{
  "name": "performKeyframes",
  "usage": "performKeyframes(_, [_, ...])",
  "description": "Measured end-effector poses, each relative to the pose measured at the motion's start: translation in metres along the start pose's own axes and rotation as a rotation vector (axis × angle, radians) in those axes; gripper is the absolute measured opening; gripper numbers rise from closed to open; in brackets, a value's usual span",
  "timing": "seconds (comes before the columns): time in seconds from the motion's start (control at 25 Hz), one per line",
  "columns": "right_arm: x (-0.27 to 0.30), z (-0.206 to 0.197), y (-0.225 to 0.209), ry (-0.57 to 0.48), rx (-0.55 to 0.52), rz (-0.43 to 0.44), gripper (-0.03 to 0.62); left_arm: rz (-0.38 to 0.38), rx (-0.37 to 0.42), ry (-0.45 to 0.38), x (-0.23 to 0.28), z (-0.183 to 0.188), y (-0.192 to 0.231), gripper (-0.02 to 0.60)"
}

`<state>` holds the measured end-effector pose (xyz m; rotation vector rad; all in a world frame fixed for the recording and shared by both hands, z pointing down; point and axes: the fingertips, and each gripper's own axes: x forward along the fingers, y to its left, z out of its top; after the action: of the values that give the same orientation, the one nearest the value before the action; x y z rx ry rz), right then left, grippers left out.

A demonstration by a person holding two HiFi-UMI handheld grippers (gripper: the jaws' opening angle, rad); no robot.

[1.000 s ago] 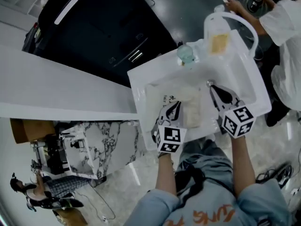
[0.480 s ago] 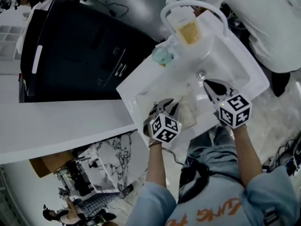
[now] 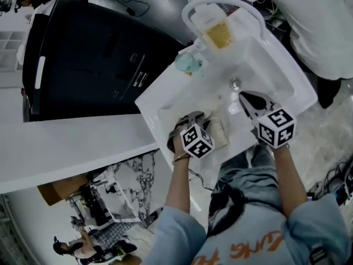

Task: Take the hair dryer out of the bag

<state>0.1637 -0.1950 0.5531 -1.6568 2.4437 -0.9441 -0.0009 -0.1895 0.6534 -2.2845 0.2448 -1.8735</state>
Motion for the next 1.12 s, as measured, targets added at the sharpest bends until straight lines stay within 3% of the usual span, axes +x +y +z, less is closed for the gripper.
performKeyframes(0.16, [0.004,-0.007,0.001,0.011,0.017,0.012,0.0,0.01,0.007,0.001,0.002,0.001,0.001,0.122])
performKeyframes(0.44, [0.011,-0.015,0.012,0.028,0.024,0.043,-0.002,0.101,-0.006,-0.023,-0.013,0.0,0.009,0.014])
performKeyframes(0.76, [0.018,-0.029,0.038,0.037,0.006,0.151,0.0,0.192,-0.167,-0.174,-0.063,0.0,0.028,0.008])
performKeyframes(1.12, [0.03,-0.05,0.067,0.132,-0.209,0.236,0.0,0.256,-0.311,-0.273,-0.105,-0.024,0.043,0.008])
